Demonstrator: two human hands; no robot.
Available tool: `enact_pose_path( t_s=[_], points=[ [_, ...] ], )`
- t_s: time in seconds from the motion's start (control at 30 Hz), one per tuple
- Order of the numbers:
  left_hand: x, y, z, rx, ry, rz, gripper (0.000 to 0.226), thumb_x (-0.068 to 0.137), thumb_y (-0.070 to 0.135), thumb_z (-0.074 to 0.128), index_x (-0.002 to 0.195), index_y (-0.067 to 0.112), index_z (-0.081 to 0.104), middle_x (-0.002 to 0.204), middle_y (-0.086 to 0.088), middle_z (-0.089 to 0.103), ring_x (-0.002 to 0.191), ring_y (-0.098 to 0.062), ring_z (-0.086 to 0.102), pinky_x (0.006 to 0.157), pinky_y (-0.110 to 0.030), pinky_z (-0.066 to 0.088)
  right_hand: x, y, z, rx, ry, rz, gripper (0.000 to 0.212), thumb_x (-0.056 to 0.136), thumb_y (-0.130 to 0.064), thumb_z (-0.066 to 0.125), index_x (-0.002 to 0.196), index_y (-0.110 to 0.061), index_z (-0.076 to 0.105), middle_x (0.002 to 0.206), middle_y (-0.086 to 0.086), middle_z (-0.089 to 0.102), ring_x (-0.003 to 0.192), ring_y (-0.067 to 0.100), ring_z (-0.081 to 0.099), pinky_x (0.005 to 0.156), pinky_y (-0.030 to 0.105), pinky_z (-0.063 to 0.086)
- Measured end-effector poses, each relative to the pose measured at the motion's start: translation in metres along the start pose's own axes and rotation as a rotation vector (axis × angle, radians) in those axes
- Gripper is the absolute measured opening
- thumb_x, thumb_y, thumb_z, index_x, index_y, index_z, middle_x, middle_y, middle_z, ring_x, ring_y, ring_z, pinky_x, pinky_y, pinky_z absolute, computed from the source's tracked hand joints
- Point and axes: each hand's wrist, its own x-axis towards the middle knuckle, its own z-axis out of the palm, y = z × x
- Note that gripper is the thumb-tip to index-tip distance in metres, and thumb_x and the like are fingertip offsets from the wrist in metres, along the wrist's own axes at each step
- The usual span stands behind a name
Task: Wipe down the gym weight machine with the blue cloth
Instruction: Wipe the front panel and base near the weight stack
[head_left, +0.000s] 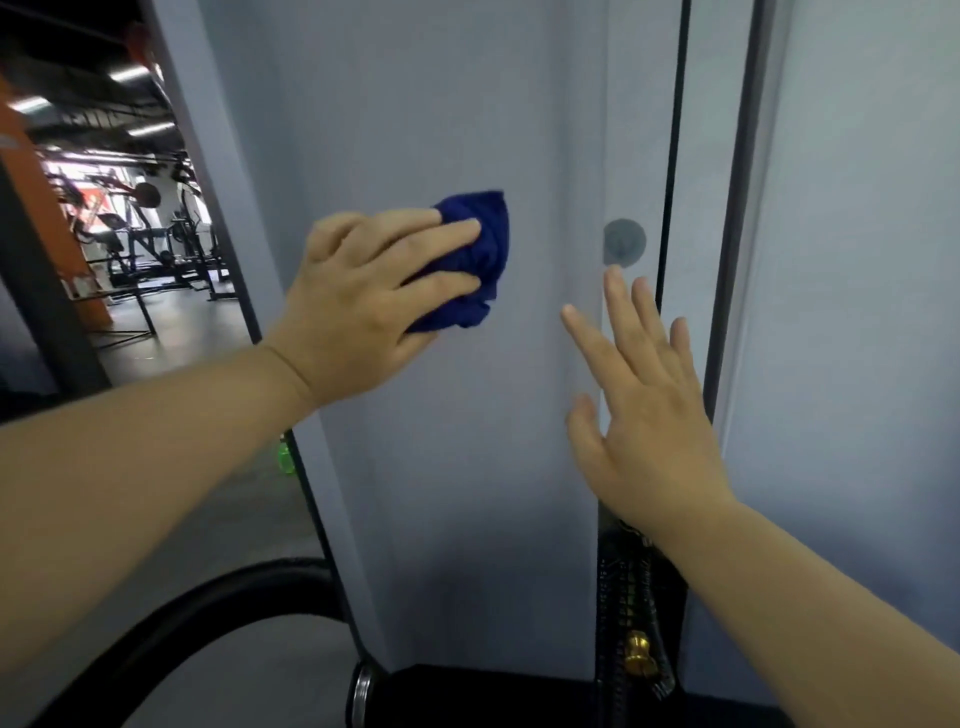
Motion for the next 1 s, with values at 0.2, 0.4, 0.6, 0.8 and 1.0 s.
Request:
enact_pose_path(
  t_s=[0.2,0.4,0.6,0.8,1.0],
  points=[
    [-0.066,0.040,0.010,-0.176,-0.183,0.131,0.029,0.101,0.021,0.046,0.102,0.012,0.074,0.135,-0.010,0.060,0.118,-0.033,0.057,0.095,-0.045,0.046,-0.004,-0.008,0.002,-0.040,-0.070,-0.079,0.070,0.086,-0.011,0.048,0.152,-0.020,0.027,0.164,0.000,0.011,0.151,0.014,-0.004,0.122,0.040,-0.003],
    [-0.078,0.009,-0.017,-0.020,-0.205,0.029,0.020,0.096,0.023,0.052,0.099,0.020,0.071,0.124,-0.001,0.067,0.117,-0.025,0.052,0.090,-0.042,0.037,-0.004,-0.013,0.015,-0.135,-0.130,-0.201,0.070,0.085,-0.016,0.048,0.151,-0.020,0.027,0.163,0.005,0.018,0.150,0.021,0.007,0.121,0.043,-0.004],
    [-0.056,-0.008,-0.019,-0.042,-0.022,-0.376,0.024,0.085,0.018,0.067,0.103,0.002,0.071,0.123,-0.023,0.060,0.104,-0.041,0.055,0.096,-0.044,0.038,-0.004,-0.015,0.018,-0.120,-0.161,-0.169,0.068,0.085,-0.015,0.047,0.151,-0.020,0.030,0.163,0.004,0.016,0.151,0.019,0.004,0.121,0.040,-0.007],
    [-0.133,0.057,-0.002,-0.235,-0.342,-0.026,0.028,0.082,0.005,0.068,0.109,0.008,0.064,0.122,-0.017,0.055,0.103,-0.037,0.059,0.083,-0.048,0.053,-0.018,-0.011,0.019,-0.159,-0.210,-0.192,0.069,0.085,-0.013,0.052,0.151,-0.020,0.032,0.163,0.004,0.016,0.151,0.021,0.006,0.120,0.051,0.009],
    [-0.073,0.032,-0.016,-0.036,-0.058,-0.549,0.026,0.089,0.020,0.062,0.112,0.008,0.067,0.125,-0.020,0.056,0.106,-0.040,0.050,0.081,-0.047,0.049,-0.030,-0.005,0.018,-0.157,-0.281,-0.186,0.076,0.084,-0.009,0.062,0.152,-0.021,0.030,0.164,0.002,0.012,0.151,0.018,0.002,0.121,0.049,0.007]
  ],
)
